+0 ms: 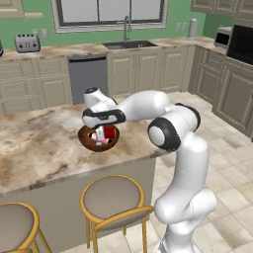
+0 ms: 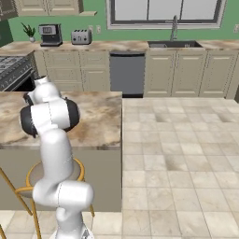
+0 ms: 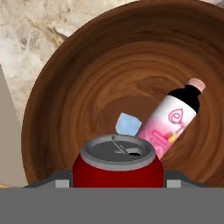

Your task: Open the fridge, grab two sodas, and place both sodas inside the bowl with ice on the dining counter.

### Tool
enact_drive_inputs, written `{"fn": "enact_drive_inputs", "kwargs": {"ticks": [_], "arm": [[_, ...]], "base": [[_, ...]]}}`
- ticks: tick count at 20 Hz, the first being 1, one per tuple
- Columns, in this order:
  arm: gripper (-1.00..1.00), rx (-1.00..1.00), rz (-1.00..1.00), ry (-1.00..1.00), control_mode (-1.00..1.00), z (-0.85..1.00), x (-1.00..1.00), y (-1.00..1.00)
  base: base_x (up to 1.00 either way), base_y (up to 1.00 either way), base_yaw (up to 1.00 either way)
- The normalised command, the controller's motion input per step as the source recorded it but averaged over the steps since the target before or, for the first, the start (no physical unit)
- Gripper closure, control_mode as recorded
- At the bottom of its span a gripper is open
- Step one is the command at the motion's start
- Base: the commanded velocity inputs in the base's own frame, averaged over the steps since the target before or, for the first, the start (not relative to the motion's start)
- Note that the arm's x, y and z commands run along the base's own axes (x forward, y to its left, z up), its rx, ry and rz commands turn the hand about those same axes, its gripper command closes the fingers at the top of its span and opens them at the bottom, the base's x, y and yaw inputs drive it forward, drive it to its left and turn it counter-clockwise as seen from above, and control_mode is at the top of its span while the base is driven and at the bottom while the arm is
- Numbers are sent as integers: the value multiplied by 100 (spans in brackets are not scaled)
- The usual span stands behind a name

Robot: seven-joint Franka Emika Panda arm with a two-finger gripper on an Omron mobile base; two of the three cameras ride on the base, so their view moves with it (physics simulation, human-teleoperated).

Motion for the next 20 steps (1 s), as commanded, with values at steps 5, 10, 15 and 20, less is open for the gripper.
{"fn": "enact_drive_inputs", "kwargs": {"ticks": [5,10,15,20], "arm": [[100,-1,7,0,-100,-27,18,9],[-100,0,7,0,-100,-20,11,9],[-100,0,5,-2,-100,2,-1,0],[-100,0,2,-3,-100,14,-16,-16]], "base": [[0,0,0],[0,0,0],[0,0,0],[0,0,0]]}}
